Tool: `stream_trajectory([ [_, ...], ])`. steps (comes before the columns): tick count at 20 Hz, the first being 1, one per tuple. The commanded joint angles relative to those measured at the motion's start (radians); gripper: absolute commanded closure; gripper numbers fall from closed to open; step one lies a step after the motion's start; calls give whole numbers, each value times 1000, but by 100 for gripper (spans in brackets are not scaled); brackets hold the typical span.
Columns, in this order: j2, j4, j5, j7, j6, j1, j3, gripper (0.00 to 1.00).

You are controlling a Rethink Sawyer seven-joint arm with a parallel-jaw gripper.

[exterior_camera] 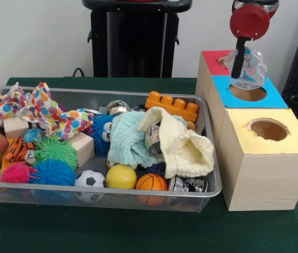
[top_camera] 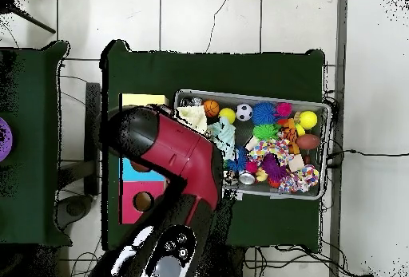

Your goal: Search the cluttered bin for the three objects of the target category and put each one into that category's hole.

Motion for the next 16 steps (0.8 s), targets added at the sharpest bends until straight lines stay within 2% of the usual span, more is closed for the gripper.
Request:
stream_trajectory([
  [1,65,-17,23,289,86,-33,51,100],
  [7,46,51,39,271,29,-11,64,100],
  [16,-51,223,22,87,-70,-51,84,100],
])
